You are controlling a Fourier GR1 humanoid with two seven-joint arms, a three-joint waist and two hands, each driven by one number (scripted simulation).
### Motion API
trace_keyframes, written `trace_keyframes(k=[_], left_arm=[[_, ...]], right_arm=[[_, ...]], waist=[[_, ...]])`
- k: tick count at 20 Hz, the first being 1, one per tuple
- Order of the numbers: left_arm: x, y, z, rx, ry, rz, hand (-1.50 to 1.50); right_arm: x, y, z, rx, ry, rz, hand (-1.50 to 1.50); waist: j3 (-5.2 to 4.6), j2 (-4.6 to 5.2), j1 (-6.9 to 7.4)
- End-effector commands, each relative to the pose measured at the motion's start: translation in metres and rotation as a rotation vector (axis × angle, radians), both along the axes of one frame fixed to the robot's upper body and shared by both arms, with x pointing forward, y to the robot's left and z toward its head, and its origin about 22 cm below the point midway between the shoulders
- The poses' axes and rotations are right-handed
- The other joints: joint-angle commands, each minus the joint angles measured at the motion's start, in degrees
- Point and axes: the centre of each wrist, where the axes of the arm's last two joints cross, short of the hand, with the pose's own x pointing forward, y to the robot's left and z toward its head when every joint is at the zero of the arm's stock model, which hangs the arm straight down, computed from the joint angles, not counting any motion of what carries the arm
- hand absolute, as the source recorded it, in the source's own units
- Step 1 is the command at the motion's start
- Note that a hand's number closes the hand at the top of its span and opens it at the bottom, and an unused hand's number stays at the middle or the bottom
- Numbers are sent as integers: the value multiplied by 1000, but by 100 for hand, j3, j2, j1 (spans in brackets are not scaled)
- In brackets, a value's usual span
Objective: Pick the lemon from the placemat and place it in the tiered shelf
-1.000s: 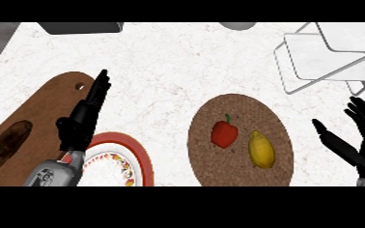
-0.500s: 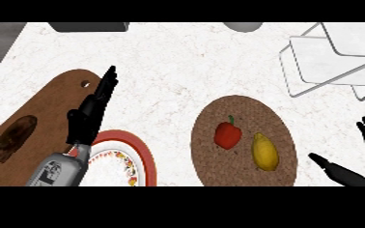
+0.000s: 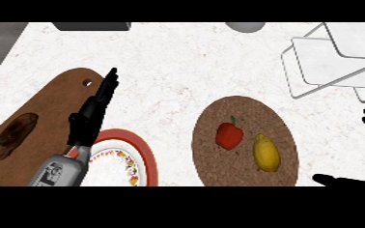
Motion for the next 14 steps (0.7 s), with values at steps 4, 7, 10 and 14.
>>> trace_keyframes(k=[4,7,10,14], left_arm=[[7,2,0,-22,13,-9,0],[7,6,-4,8,0,-9,0],[4,-20,-3,-25,1,-20,0],[15,-4,-13,-11,2,3,0]], right_arm=[[3,25,50,-299,272,126,-150],[1,46,59,-382,361,124,-150],[9,61,69,-415,405,109,-150],[-8,95,85,-396,390,121,-150]], waist=[[-8,23,70],[-3,26,86],[9,19,78],[10,9,13]])
